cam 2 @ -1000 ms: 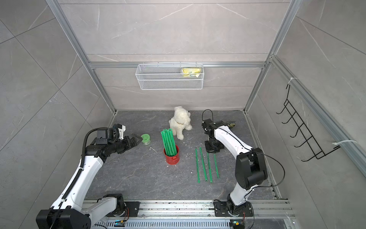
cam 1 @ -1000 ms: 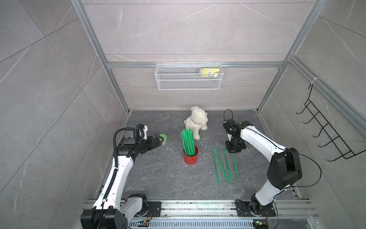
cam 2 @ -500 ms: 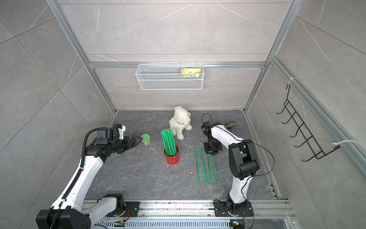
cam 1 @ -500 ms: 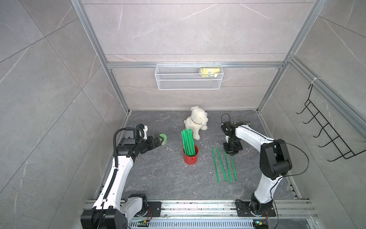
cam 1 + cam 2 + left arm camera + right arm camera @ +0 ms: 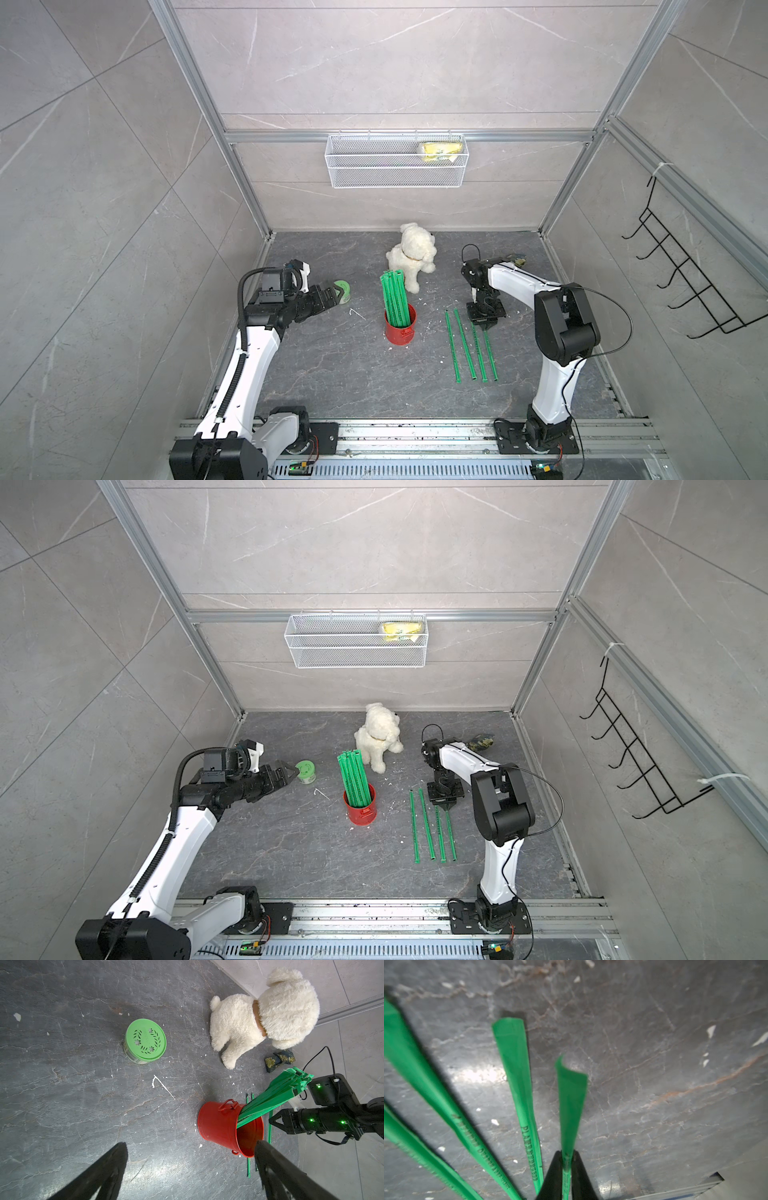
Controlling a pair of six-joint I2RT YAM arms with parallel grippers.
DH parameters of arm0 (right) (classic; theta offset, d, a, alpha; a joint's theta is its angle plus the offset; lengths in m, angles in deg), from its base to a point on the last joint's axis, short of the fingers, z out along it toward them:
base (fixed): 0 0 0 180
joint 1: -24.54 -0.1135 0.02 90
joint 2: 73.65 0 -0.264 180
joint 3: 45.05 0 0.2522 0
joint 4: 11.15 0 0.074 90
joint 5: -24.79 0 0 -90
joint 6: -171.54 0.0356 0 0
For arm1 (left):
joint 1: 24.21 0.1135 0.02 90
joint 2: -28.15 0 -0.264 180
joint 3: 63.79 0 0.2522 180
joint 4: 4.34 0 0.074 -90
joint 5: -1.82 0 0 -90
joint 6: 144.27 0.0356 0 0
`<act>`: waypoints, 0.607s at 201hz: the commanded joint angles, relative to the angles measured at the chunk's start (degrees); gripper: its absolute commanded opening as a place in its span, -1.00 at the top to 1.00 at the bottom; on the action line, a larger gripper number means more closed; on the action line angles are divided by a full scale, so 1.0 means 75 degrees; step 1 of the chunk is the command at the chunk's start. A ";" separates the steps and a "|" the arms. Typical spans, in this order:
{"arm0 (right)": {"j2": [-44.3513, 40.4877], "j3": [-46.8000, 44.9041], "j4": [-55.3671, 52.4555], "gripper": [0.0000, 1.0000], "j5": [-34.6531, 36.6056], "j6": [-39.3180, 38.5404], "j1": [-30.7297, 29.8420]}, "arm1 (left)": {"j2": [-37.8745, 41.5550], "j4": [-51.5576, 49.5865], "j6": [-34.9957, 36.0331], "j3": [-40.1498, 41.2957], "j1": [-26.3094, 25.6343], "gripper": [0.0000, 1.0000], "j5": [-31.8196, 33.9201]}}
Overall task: Take the straws out of the storage container
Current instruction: Place the straw at the center of the board.
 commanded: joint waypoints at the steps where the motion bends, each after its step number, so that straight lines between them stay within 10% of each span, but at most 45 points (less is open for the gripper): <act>1: 0.0174 0.0221 0.0047 0.71 -0.0017 0.0011 0.0045 | 0.0036 -0.0024 0.0186 -0.0334 -0.0008 -0.99 -0.0182; 122: -0.0424 0.0094 0.0094 0.57 -0.0106 -0.0008 0.0055 | 0.0055 -0.0039 0.0194 -0.0336 -0.0008 -0.99 -0.0130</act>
